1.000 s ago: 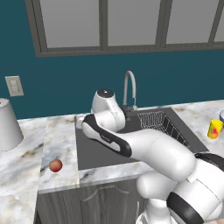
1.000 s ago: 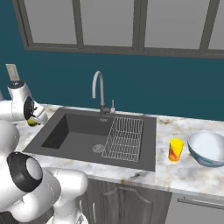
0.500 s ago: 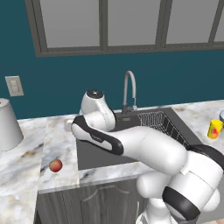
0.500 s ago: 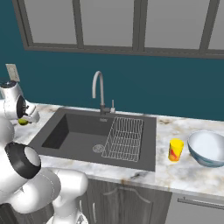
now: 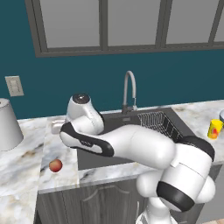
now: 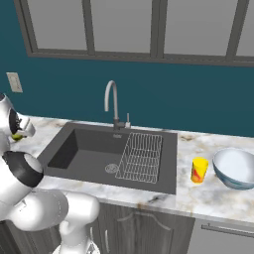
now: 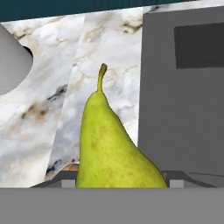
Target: Remove the pear and peach from the sink. Then move the bowl and cup from the counter to the sink for washing.
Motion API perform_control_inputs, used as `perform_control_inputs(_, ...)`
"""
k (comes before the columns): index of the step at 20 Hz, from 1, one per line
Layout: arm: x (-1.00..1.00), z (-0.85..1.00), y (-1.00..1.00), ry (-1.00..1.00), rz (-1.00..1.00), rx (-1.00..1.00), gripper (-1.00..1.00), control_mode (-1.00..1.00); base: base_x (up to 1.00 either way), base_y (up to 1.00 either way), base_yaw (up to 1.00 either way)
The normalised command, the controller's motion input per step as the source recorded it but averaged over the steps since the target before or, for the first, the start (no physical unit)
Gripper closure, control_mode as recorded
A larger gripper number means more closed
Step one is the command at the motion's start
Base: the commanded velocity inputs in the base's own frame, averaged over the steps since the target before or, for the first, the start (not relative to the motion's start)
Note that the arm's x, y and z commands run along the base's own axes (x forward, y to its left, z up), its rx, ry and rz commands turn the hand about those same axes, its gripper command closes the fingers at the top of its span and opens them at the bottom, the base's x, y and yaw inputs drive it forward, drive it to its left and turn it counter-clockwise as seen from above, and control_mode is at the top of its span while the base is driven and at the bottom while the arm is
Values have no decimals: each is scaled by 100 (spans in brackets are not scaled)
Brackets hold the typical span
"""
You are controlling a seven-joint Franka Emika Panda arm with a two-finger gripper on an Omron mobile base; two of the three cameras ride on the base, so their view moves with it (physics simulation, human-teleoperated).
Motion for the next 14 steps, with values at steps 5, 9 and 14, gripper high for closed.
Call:
perform_control_inputs(5,10,-8,30,-1,0,-9,100,-100,0,0,0)
perform_control_inputs(9,9,-11,14,4,0,-2,100,-100,0,0,0)
perform_control_inputs(14,11,-11,14,6,0,-1,100,-100,0,0,0)
